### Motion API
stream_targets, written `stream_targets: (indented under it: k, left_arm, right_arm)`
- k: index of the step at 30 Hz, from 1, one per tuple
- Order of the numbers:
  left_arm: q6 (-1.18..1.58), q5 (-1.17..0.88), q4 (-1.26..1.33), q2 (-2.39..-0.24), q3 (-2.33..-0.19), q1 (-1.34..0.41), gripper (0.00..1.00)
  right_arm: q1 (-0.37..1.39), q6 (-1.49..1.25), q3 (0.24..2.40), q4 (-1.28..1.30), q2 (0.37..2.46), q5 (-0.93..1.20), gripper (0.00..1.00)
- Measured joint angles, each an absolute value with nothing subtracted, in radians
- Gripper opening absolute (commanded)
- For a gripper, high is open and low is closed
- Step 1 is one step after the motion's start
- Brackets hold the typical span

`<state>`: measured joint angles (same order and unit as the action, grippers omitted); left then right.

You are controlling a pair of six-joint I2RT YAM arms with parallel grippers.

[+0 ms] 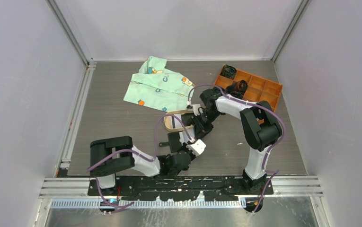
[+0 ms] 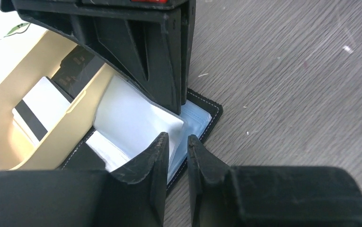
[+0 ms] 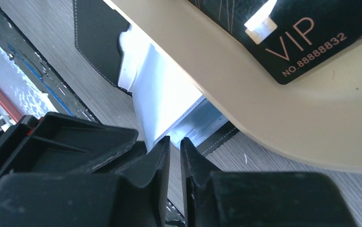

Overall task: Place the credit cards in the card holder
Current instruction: Turn over the card slot in the card holder.

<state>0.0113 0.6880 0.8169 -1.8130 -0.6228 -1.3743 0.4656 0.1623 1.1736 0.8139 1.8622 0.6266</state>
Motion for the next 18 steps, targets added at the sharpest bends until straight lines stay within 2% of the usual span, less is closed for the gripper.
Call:
stream_targets:
  k: [9, 18]
  left_arm:
    - [0.131, 0.65, 0.756, -1.588, -0.543, -1.374, 0.38]
    - [0.399, 0.647, 0.424, -1.32, -0.464, -1.327, 0.36]
  right_arm:
    - [0.466, 0.139, 1.175, 0.796, 1.866, 0.648, 0.2]
    - [0.482, 0.098, 1.175, 0.757, 1.868, 0.653, 0.2]
